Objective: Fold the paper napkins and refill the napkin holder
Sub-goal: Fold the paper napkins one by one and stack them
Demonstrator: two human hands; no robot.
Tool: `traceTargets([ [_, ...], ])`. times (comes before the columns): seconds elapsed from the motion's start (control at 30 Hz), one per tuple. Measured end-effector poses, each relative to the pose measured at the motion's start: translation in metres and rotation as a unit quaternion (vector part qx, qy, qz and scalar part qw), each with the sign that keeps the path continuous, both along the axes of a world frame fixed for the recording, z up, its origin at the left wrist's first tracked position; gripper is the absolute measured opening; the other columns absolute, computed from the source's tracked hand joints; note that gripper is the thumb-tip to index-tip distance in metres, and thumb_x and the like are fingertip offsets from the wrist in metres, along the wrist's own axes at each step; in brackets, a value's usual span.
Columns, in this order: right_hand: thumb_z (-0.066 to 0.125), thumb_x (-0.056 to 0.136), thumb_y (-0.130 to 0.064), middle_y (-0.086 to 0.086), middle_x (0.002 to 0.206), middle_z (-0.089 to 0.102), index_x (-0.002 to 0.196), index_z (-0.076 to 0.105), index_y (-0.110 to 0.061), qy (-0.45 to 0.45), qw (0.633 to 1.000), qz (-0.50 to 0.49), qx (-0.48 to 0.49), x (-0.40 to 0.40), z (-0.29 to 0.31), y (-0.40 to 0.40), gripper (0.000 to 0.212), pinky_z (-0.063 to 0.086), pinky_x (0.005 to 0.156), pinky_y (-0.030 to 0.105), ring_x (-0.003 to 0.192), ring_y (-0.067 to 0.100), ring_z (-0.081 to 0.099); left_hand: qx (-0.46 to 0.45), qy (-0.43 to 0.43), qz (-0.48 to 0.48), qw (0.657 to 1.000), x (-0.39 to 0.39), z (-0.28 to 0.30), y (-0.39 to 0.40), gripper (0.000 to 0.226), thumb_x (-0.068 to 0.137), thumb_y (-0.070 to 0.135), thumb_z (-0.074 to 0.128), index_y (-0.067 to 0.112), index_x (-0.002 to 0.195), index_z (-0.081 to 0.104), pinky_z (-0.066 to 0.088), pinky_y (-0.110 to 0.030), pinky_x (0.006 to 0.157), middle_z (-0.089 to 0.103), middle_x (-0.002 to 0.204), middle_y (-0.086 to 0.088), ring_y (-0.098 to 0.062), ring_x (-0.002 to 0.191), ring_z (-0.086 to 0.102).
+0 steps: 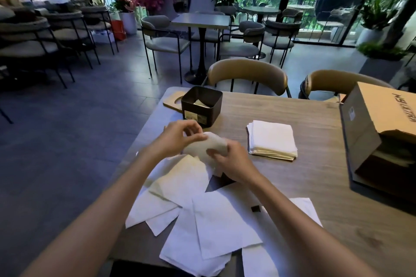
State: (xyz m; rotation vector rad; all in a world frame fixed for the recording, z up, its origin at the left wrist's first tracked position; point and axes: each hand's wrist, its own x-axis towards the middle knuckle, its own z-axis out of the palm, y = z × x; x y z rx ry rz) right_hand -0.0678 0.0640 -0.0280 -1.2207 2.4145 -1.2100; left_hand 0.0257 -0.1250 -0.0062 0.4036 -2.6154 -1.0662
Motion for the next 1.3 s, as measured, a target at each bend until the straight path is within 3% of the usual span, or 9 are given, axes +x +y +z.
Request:
traceTargets([
  [0.1,0.075,0.09,-0.032,-0.001,0.098,0.076,0.11,0.074,-0.016,-0.112,0.988,-0.042,-0.102,-0.006,0.012,0.013,0.025,0.06,0.075,0.034,0.09,0.018,0.07,0.128,0.058,-0.01,0.99,-0.005,0.003,0.006,0.038,0.079,0.048,0.077,0.036,0.113,0.064,0.051,-0.01,0.071,0.066,0.103,0.021,0.007,0.097,0.062],
  [0.17,0.074,0.09,-0.034,-0.004,0.099,0.075,0.109,0.071,-0.019,-0.172,0.974,-0.05,-0.137,-0.012,0.02,0.022,0.025,0.062,0.074,0.029,0.093,0.012,0.071,0.218,0.042,-0.004,0.975,-0.011,0.004,0.012,0.058,0.075,0.046,0.08,0.031,0.126,0.059,0.054,-0.014,0.078,0.071,0.107,0.012,0.002,0.099,0.067],
  [0.3,0.072,0.09,-0.033,-0.006,0.095,0.074,0.102,0.069,-0.021,-0.193,0.964,-0.074,-0.167,-0.036,0.033,0.047,0.017,0.056,0.064,0.017,0.082,0.002,0.071,0.267,0.053,-0.01,0.962,-0.03,0.002,0.028,0.024,0.085,0.026,0.076,0.028,0.109,0.07,0.053,-0.014,0.071,0.077,0.095,0.009,-0.004,0.091,0.07],
  [0.5,0.073,0.093,-0.023,0.002,0.093,0.075,0.097,0.07,-0.015,-0.172,0.947,-0.185,-0.199,-0.081,0.03,0.083,0.009,0.056,0.077,0.029,0.087,0.015,0.07,0.239,0.069,0.011,0.968,-0.071,0.005,0.073,0.018,0.092,0.018,0.07,0.014,0.109,0.072,0.049,-0.012,0.06,0.069,0.088,0.006,-0.002,0.078,0.064],
  [0.73,0.081,0.083,-0.039,-0.008,0.082,0.07,0.082,0.064,-0.027,-0.093,0.935,-0.31,-0.144,-0.135,0.019,0.096,0.021,0.056,0.076,0.029,0.083,0.012,0.068,0.223,0.025,0.027,0.974,-0.12,-0.001,0.106,0.018,0.092,0.019,0.07,0.011,0.108,0.072,0.051,-0.022,0.073,0.067,0.087,0.004,-0.011,0.086,0.063],
  [0.8,0.081,0.083,-0.04,-0.005,0.081,0.07,0.082,0.065,-0.024,-0.07,0.938,-0.318,-0.121,-0.143,0.013,0.097,0.022,0.057,0.078,0.034,0.082,0.016,0.067,0.219,0.013,0.028,0.975,-0.131,-0.008,0.106,0.016,0.091,0.021,0.071,0.012,0.105,0.072,0.054,-0.029,0.081,0.069,0.088,0.002,-0.015,0.09,0.066],
  [0.97,0.082,0.08,-0.04,-0.001,0.083,0.071,0.087,0.068,-0.016,-0.045,0.946,-0.31,-0.077,-0.153,-0.001,0.104,0.028,0.056,0.076,0.036,0.083,0.019,0.067,0.164,0.0,0.067,0.984,-0.146,-0.029,0.107,0.016,0.084,0.026,0.078,0.024,0.098,0.071,0.049,-0.031,0.073,0.067,0.068,0.005,-0.01,0.068,0.061],
  [1.1,0.084,0.079,-0.04,-0.002,0.081,0.07,0.086,0.065,-0.019,-0.027,0.952,-0.301,-0.058,-0.149,-0.009,0.106,0.029,0.048,0.066,0.028,0.08,0.018,0.066,0.08,0.0,0.073,0.994,-0.146,-0.039,0.109,0.033,0.086,0.028,0.073,0.024,0.118,0.067,0.054,-0.038,0.081,0.073,0.074,0.0,-0.019,0.08,0.067],
  [1.3,0.084,0.077,-0.041,-0.004,0.082,0.065,0.1,0.062,-0.021,0.035,0.955,-0.296,-0.009,-0.142,-0.013,0.104,0.038,0.053,0.07,0.035,0.084,0.022,0.064,0.0,0.005,0.046,0.999,-0.138,-0.039,0.111,0.045,0.09,0.028,0.07,0.025,0.131,0.054,0.046,-0.027,0.061,0.064,0.067,0.006,-0.007,0.068,0.06],
])
